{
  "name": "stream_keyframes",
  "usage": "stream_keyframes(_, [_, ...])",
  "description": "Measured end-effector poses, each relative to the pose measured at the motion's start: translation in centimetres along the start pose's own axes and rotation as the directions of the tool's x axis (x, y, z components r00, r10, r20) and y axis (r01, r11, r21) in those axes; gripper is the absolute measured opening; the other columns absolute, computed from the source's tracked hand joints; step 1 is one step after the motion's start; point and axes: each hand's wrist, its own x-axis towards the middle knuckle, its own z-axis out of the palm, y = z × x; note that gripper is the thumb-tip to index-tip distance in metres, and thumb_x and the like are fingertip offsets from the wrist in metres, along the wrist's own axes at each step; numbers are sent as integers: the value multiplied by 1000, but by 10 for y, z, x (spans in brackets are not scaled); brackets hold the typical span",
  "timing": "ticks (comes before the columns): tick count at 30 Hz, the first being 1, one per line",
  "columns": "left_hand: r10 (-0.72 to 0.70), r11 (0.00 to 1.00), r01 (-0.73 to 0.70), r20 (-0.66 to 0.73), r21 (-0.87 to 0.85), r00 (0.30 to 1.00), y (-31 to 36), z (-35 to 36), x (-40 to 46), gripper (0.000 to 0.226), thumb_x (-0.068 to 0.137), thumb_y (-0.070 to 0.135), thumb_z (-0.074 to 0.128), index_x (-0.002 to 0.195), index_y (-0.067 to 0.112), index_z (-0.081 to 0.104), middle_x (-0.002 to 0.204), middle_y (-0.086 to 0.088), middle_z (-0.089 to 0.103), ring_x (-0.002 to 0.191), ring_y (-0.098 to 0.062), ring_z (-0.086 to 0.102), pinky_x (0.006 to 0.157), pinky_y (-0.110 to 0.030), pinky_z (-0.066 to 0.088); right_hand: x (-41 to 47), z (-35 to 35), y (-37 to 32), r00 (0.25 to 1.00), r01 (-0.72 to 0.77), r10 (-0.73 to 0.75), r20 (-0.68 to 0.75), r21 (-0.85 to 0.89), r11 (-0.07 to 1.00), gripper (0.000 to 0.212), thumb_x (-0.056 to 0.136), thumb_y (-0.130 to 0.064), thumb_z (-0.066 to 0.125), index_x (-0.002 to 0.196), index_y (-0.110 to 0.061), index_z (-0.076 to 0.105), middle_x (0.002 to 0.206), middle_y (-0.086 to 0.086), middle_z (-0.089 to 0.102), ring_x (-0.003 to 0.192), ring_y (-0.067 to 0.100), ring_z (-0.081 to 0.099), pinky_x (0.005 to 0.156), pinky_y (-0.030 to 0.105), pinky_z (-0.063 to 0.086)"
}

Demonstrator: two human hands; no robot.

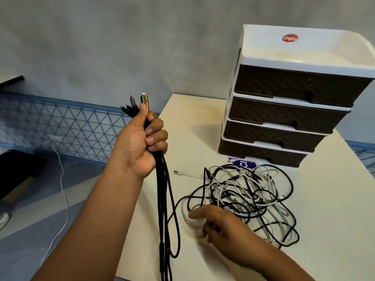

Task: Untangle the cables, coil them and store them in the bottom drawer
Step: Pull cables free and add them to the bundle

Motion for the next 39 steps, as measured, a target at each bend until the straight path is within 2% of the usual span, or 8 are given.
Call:
stream_keyframes(6, [-30,999,30,25,13,999,6,-8,-1,41,101,47,39,68,23,41,47,9,26,33,-3,23,32,-14,15,33,35,-22,998,-5,43,56,-552,834,68,92,-1,40,152,-30,24,161,-4,17,128,28,50,97,31,42])
stream_keyframes(11, [-49,999,49,52,0,997,11,-14,1,42,101,46,39,66,23,41,46,9,25,34,-3,21,34,-15,12,68,52,-33,985,-124,174,-7,-731,671,49,86,7,43,132,-11,41,127,12,42,89,38,62,52,35,34])
stream_keyframes(14, [-68,998,69,86,-9,994,16,-19,1,42,101,46,38,66,23,42,46,9,25,33,-3,21,32,-15,13,73,53,-39,985,-127,174,-18,-755,643,28,85,8,43,108,-7,49,113,12,45,85,37,60,47,34,25])
stream_keyframes(19, [-84,996,83,94,18,992,23,-29,4,42,101,46,40,66,23,43,47,10,24,34,-3,20,33,-15,12,79,15,-56,959,-157,-40,-280,-646,747,13,88,-9,58,99,-16,60,95,2,46,77,34,61,59,38,47])
stream_keyframes(24, [-109,977,90,88,193,990,16,-22,5,29,94,39,52,72,20,52,46,10,20,34,-1,17,33,-15,10,78,-58,-107,780,-120,-285,-557,-580,806,17,98,-25,54,109,-17,65,94,8,67,80,34,64,66,44,54])
stream_keyframes(30, [-159,827,28,186,562,970,-17,3,-4,22,92,15,62,113,10,64,53,9,24,43,-6,17,40,-19,13,75,-103,-159,680,100,-293,-672,-311,945,16,96,-29,61,107,-20,68,79,-3,68,63,6,62,60,35,54])
stream_keyframes(34, [-154,746,-43,236,665,959,-37,23,-9,25,92,34,63,95,10,68,51,5,28,43,-11,20,43,-20,18,74,-107,-177,615,260,-287,-734,-155,953,13,95,-26,63,104,-18,69,78,1,69,53,6,59,52,25,48])
stream_keyframes(39, [-109,836,-26,214,547,971,-32,25,-8,29,98,37,53,80,14,58,52,6,24,45,-8,17,42,-22,13,64,-96,-132,608,346,-91,-788,160,924,26,99,-10,53,124,-11,59,108,10,64,67,13,60,59,29,51])
